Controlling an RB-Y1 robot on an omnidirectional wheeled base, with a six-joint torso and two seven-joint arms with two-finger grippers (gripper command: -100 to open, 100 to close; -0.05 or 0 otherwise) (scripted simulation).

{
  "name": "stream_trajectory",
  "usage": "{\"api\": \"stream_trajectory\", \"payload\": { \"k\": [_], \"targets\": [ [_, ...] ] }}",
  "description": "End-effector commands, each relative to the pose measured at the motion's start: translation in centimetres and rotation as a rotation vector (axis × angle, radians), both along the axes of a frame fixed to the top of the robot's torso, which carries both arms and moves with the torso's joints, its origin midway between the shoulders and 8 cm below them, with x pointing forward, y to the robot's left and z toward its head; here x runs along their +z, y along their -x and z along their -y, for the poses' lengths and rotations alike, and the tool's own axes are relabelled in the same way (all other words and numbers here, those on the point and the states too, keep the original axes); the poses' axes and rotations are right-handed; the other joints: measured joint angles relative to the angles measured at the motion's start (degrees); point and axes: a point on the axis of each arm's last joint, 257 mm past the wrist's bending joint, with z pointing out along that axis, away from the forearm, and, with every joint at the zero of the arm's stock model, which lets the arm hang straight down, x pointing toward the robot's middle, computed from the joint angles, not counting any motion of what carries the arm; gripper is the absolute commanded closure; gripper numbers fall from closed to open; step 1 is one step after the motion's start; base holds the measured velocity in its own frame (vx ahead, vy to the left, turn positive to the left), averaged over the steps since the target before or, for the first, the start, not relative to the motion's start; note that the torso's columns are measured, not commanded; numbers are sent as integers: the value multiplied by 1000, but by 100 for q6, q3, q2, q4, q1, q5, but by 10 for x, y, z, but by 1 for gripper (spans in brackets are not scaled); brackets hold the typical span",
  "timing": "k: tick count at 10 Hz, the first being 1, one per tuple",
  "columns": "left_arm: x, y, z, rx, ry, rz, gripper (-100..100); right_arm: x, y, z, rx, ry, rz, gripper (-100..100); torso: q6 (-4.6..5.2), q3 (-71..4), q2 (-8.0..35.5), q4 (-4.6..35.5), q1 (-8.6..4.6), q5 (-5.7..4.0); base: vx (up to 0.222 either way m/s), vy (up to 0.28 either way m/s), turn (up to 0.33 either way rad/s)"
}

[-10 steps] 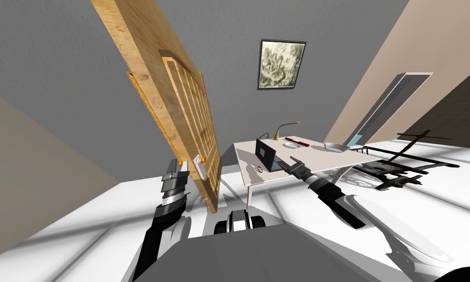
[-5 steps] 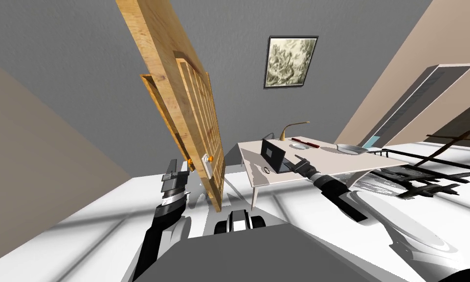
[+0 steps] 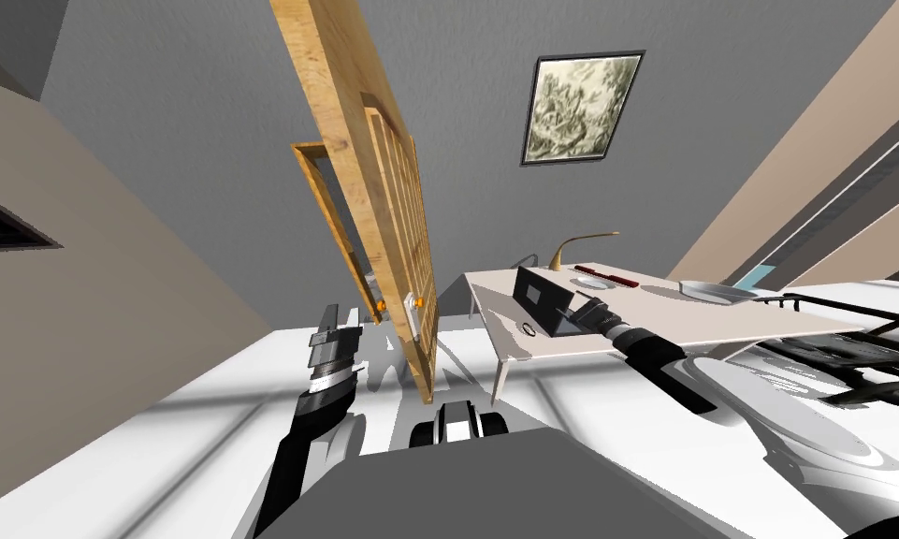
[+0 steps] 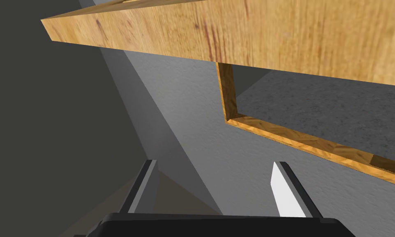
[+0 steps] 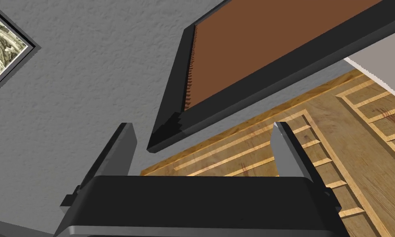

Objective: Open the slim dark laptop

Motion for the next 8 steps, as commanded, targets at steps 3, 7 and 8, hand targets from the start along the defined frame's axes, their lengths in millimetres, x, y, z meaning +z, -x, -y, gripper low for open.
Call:
{"api": "stream_trajectory", "payload": {
  "k": [3,7,8],
  "targets": [
    [0,0,0,0,0,0,0,6,0,6,-5,9,0,100,-1,-11,-15,-6,-8,-4,45,5,9],
    [0,0,0,0,0,0,0,5,-5,20,-14,-185,10,100,14,-10,-22,-21,-52,-36,-30,-71,32],
    [0,0,0,0,0,0,0,4,-6,22,-15,-224,12,100,18,-14,-32,-26,-54,-40,-18,-62,18]
  ]
}}
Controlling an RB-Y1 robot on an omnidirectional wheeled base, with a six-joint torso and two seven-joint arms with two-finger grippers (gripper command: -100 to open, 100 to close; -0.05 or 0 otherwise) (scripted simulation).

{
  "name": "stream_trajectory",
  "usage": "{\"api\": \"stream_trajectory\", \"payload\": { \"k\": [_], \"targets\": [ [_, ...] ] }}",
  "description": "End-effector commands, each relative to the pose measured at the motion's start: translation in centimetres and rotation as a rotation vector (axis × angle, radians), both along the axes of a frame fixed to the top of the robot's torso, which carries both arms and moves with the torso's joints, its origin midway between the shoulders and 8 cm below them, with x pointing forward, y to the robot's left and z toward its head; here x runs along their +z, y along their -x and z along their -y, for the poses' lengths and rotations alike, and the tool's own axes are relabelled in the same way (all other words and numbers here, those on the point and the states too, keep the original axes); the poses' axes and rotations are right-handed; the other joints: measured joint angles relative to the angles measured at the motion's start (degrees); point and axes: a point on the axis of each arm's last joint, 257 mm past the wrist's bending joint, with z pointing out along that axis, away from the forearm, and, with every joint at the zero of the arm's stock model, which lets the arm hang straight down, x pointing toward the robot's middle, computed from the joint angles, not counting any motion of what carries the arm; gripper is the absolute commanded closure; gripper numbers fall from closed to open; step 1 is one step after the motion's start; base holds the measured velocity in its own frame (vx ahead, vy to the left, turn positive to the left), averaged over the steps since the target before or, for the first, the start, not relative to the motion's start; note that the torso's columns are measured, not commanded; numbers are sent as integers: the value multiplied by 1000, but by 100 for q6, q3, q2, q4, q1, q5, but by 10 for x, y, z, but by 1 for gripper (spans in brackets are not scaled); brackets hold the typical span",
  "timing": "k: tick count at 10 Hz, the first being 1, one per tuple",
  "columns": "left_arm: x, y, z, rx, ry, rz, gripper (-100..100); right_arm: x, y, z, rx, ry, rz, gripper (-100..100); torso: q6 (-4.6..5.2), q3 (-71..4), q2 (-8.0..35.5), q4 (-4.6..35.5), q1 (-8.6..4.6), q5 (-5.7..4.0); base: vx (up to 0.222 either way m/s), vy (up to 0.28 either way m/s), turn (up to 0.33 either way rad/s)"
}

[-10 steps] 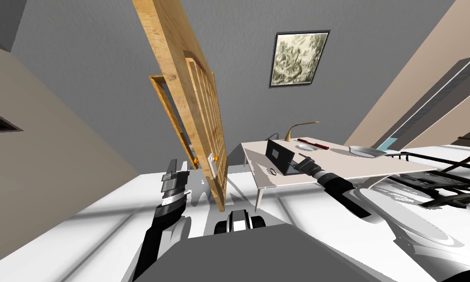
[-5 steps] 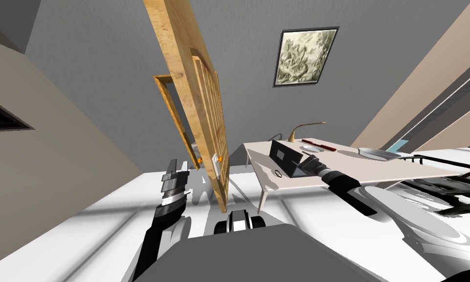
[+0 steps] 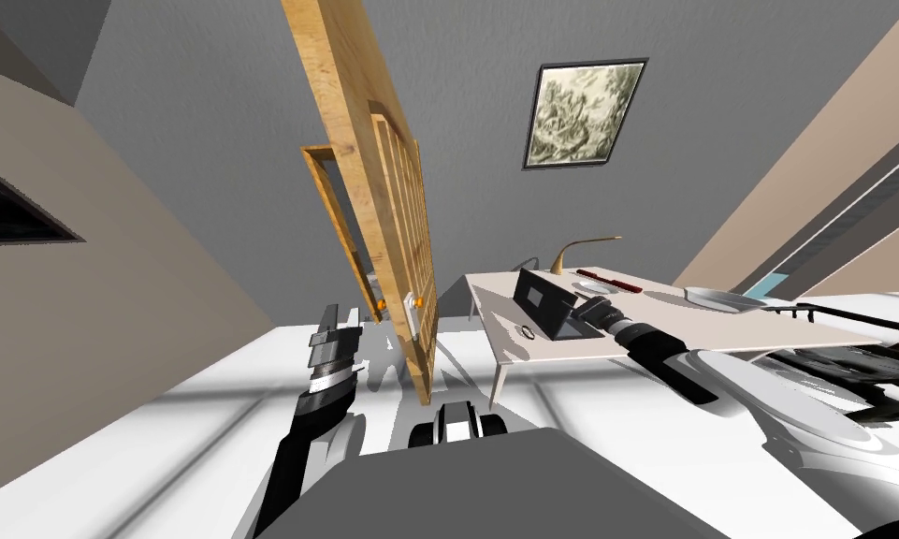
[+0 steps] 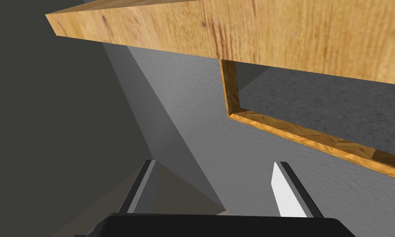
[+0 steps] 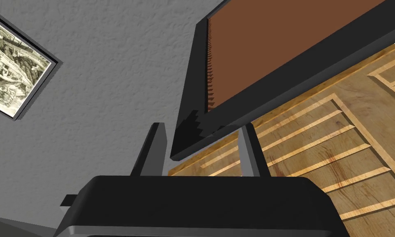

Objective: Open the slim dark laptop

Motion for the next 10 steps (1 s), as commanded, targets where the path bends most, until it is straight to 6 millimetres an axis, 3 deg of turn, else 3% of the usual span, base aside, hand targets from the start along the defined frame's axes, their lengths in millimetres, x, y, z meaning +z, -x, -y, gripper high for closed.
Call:
{"api": "stream_trajectory", "payload": {
  "k": [1,5,10],
  "targets": [
    [0,0,0,0,0,0,0,-8,0,10,-13,-111,-6,100,2,-3,-5,-3,-5,-3,-30,-65,10],
    [0,0,0,0,0,0,0,-4,-5,15,-9,-199,7,100,-4,2,4,2,7,4,-27,-60,15],
    [0,0,0,0,0,0,0,-35,-8,24,-38,-455,16,100,-20,-2,-7,-9,34,0,-34,-100,43]
  ]
}}
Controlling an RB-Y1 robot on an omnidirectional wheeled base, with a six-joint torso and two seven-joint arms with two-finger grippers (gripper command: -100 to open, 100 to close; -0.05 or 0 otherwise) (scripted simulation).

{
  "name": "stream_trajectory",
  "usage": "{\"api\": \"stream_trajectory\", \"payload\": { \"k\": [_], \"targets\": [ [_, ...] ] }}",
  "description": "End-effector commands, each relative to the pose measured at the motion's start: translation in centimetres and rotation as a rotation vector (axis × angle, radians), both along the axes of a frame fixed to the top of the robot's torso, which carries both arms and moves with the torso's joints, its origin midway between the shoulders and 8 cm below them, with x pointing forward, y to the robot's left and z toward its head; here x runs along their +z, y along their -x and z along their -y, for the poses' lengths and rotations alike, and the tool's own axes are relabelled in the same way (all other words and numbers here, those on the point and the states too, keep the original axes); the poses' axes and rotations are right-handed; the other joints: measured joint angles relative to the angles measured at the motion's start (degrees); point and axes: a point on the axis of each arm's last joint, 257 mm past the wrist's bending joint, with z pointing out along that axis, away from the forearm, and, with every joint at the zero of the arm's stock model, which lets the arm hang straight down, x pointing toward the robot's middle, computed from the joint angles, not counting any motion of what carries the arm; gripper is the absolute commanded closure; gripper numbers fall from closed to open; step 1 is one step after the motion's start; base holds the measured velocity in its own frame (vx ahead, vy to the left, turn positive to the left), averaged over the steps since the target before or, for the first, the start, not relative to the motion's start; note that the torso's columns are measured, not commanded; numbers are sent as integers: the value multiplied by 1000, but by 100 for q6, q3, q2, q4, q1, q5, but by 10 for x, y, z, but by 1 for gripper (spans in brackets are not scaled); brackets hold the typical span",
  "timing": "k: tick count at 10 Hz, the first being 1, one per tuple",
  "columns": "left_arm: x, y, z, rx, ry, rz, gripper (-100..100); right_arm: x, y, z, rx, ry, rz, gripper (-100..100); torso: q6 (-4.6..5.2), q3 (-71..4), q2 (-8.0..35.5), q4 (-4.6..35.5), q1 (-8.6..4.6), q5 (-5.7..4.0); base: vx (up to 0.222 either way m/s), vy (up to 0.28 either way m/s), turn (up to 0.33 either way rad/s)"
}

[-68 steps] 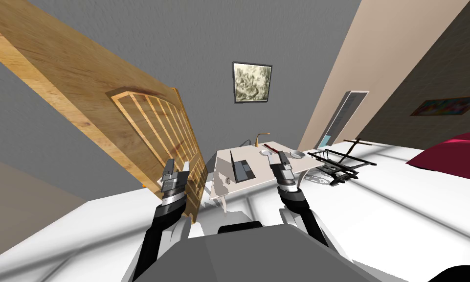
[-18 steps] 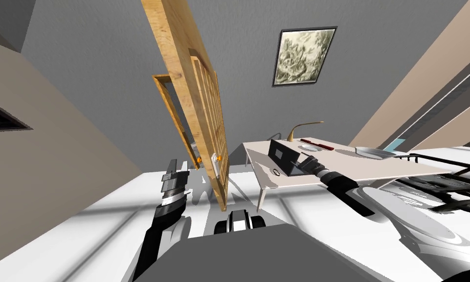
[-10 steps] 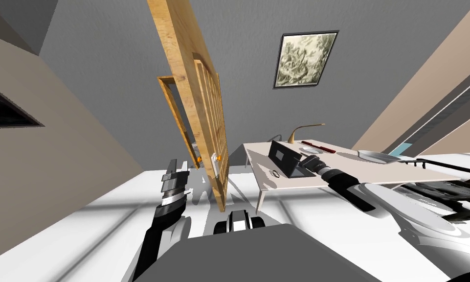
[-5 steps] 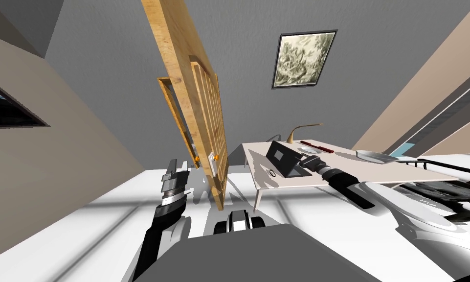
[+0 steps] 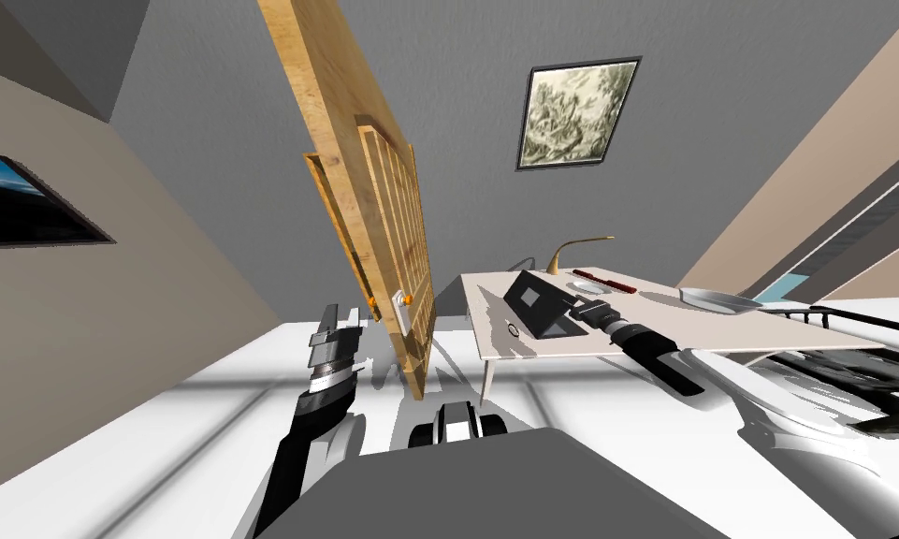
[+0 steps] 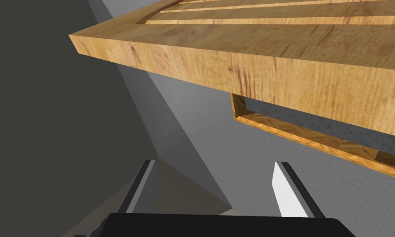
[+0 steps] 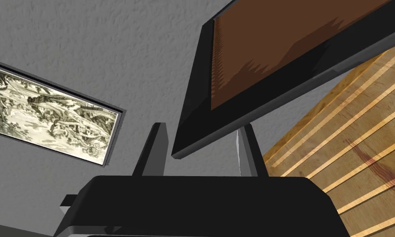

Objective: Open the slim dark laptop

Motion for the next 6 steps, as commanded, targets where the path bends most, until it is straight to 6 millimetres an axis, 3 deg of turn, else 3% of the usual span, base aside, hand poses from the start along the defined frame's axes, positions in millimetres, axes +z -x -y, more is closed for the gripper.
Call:
{"api": "stream_trajectory", "payload": {
  "k": [1,3,4,6],
  "targets": [
    [0,0,0,0,0,0,0,-28,2,4,-16,-158,-11,100,0,-1,-4,-5,3,-2,-23,-121,52],
    [0,0,0,0,0,0,0,-40,1,6,-25,-241,-9,100,-6,-2,-3,-8,-15,-13,-40,-120,43],
    [0,0,0,0,0,0,0,-26,-1,8,-21,-205,7,100,-6,-5,-7,-8,-15,-11,-22,-43,13],
    [0,0,0,0,0,0,0,-52,-3,3,-32,-339,15,100,-12,-3,0,7,12,16,-33,-97,26]
  ]
}}
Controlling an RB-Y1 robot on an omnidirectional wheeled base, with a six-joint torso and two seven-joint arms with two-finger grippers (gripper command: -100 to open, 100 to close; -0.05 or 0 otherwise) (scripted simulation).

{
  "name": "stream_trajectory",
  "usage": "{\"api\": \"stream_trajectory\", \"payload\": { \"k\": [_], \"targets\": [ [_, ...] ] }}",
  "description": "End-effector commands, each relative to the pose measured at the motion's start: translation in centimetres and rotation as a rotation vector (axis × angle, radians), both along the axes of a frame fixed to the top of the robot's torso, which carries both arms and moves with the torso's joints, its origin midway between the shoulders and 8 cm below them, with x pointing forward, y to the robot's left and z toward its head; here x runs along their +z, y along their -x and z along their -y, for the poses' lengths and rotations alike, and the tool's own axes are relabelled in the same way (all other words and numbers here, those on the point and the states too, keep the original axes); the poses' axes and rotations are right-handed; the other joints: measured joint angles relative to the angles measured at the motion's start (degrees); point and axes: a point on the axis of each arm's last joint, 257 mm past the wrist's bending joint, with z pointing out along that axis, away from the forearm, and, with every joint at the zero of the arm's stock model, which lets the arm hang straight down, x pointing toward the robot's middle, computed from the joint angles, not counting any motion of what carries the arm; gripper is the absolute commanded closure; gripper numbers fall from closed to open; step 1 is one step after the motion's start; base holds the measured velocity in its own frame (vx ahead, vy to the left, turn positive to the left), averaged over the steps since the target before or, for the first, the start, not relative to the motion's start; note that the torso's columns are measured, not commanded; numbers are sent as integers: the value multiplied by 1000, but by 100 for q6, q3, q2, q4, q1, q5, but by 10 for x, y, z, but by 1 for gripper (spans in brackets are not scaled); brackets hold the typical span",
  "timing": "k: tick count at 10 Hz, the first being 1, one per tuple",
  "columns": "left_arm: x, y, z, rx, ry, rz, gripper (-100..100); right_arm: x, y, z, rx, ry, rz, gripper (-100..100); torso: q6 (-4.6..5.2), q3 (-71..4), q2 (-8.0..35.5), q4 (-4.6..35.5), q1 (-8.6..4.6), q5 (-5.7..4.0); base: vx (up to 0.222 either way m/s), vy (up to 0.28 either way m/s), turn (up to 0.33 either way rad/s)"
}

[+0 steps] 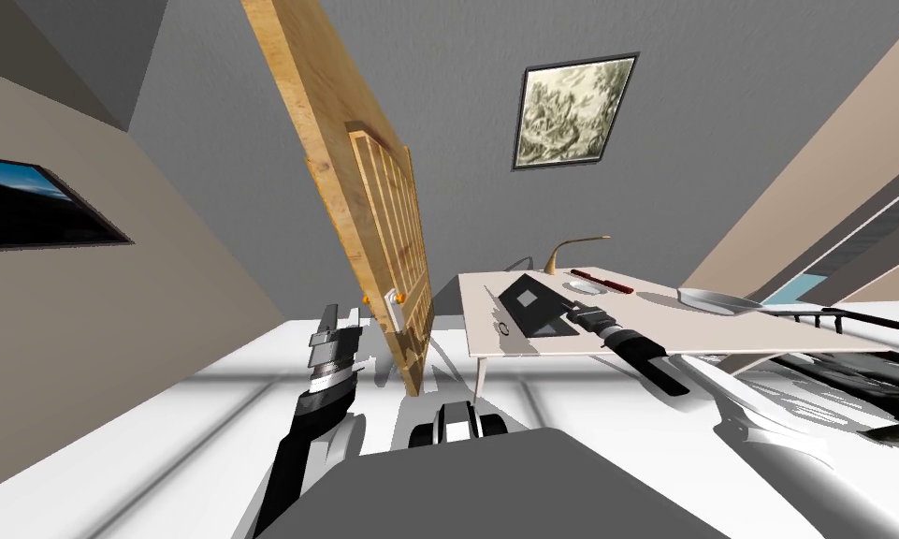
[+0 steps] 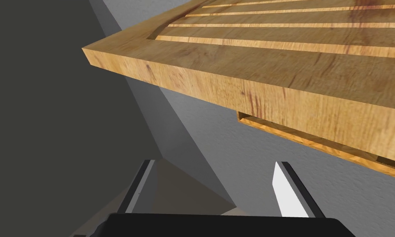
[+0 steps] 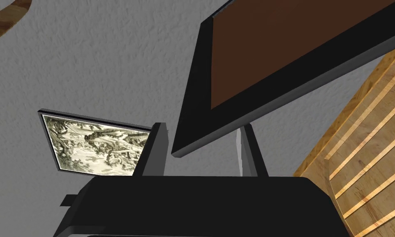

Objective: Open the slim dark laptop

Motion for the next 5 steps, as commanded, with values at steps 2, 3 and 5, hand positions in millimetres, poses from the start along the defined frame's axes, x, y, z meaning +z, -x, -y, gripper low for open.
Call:
{"api": "stream_trajectory", "payload": {
  "k": [2,3,5],
  "targets": [
    [0,0,0,0,0,0,0,-39,0,-10,-11,-168,1,100,-3,4,5,-5,-3,-10,-32,-117,33],
    [0,0,0,0,0,0,0,-48,-1,-13,-14,-210,3,100,-5,-2,-4,-7,-3,-8,-28,-117,21],
    [0,0,0,0,0,0,0,-74,-4,-25,-21,-335,9,100,-12,5,6,-13,14,-16,-58,-134,35]
  ]
}}
